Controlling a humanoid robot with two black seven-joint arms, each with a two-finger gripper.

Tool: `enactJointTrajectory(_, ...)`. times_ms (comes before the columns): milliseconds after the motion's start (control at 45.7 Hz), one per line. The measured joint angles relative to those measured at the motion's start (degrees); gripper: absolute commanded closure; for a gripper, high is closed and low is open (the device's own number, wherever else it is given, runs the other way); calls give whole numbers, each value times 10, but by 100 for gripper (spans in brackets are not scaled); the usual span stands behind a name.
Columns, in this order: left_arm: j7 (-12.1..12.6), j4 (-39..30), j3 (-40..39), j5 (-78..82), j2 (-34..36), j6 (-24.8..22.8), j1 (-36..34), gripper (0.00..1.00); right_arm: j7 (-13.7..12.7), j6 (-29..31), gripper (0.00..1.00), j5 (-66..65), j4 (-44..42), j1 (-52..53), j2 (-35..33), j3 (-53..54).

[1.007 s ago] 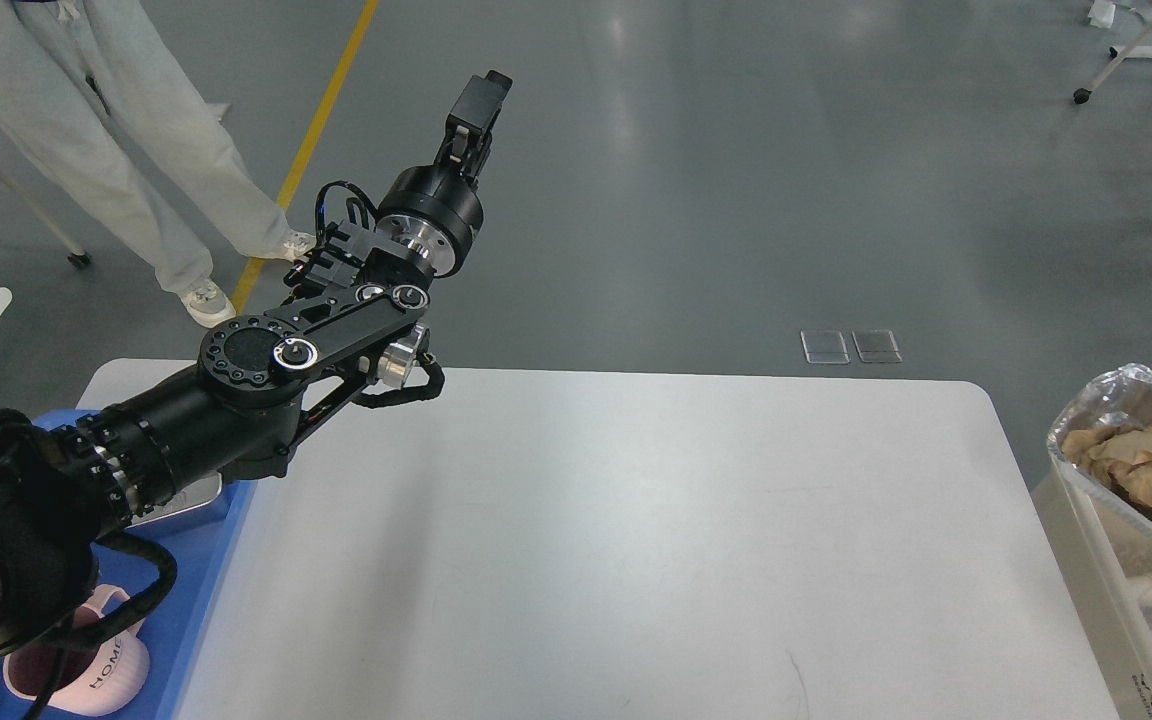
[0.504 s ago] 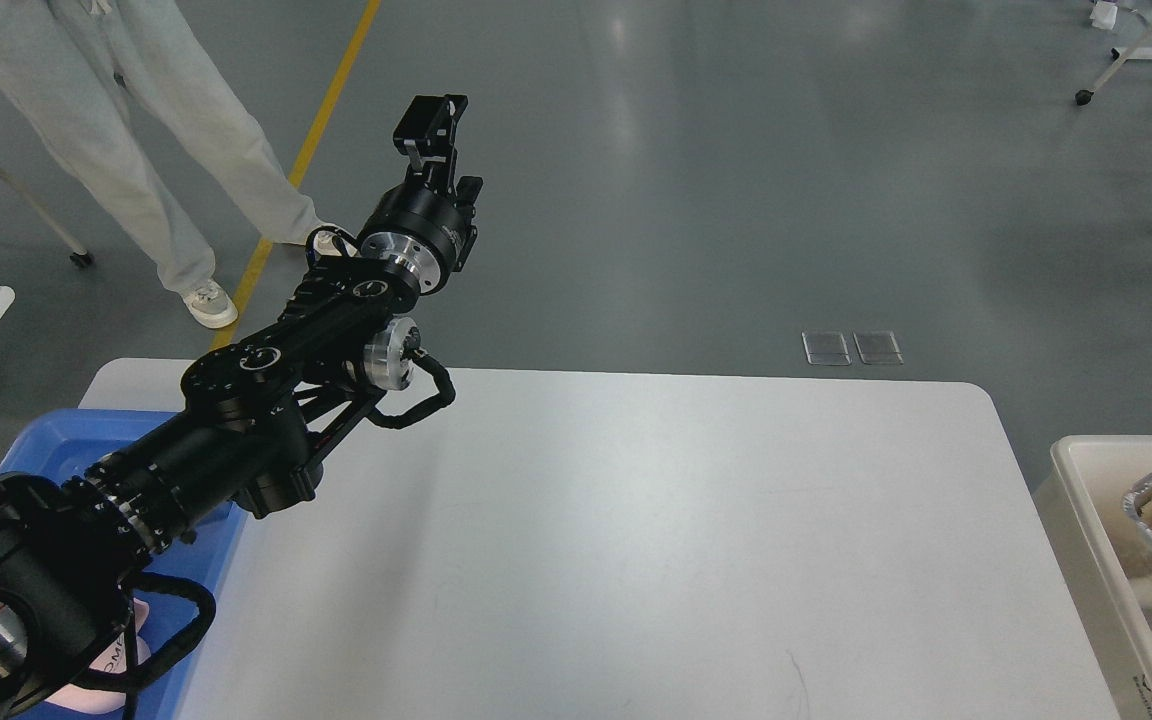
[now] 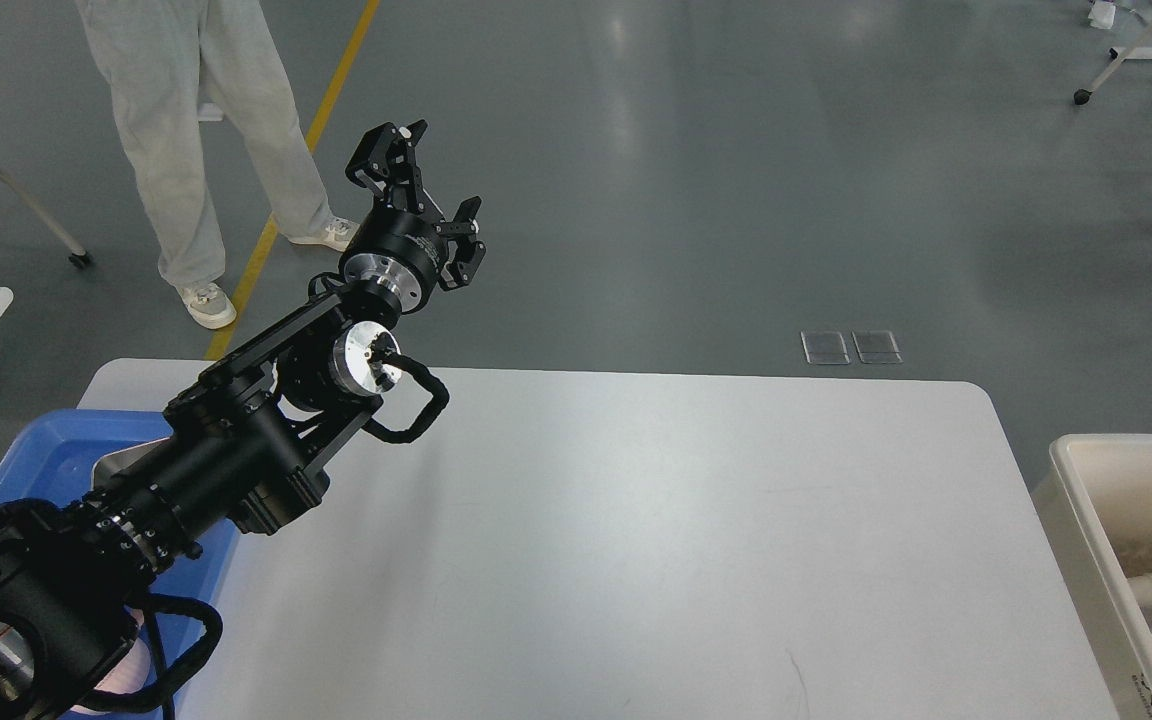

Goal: Tidy desktop

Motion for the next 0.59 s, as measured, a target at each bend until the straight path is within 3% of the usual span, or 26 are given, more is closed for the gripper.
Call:
enactJointTrajectory(66,0,0,-6,0,-6,0,4,5,-3,-6,48,3,-8,0,4,0)
enactJointTrajectory(197,0,0,-13,-1,-11,-1,7,5,-3,-14,16,4,-13,0,9,0)
enactJointTrajectory(263,0,0,-14,-1,-12,-1,7,5,-2,-24,7,5,-14,1,10,1)
enactJointTrajectory(591,-1,0,-25,-9,-12,-18,7,5,2,-67,2,7,-14,10,18,17)
